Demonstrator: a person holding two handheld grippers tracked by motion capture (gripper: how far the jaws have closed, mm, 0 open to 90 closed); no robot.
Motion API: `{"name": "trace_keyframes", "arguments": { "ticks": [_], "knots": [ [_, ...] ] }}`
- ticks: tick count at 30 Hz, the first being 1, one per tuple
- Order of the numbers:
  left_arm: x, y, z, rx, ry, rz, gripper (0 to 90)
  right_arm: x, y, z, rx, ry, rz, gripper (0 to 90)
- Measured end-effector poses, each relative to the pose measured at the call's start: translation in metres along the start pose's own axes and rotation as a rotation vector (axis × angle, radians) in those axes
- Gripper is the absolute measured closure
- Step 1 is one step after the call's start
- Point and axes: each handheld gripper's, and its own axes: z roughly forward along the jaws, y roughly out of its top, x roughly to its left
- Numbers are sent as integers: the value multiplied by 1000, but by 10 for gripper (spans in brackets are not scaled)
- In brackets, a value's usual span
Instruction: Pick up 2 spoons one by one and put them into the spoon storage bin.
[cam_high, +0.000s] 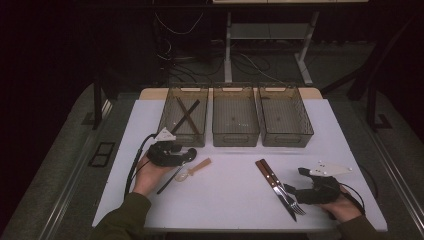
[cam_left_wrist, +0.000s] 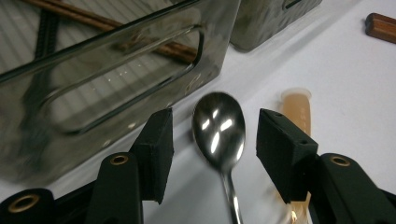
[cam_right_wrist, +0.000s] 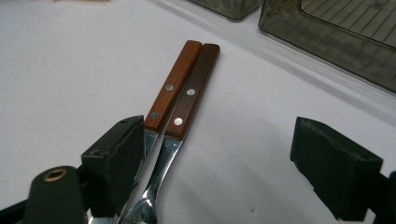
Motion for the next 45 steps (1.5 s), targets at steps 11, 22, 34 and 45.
{"name": "trace_keyframes", "arguments": {
  "ticks": [11,22,34,45],
  "knots": [
    [-3,-1,19,73,26,52,474,2,1,1,2,2,-9,180],
    [-2,-2,19,78,26,48,501,2,1,2,2,2,-12,180],
    [-12,1,22,96,22,100,596,3,1,2,3,2,-20,180],
    [-9,0,21,85,0,78,627,4,1,2,5,2,-24,181]
  ]
}}
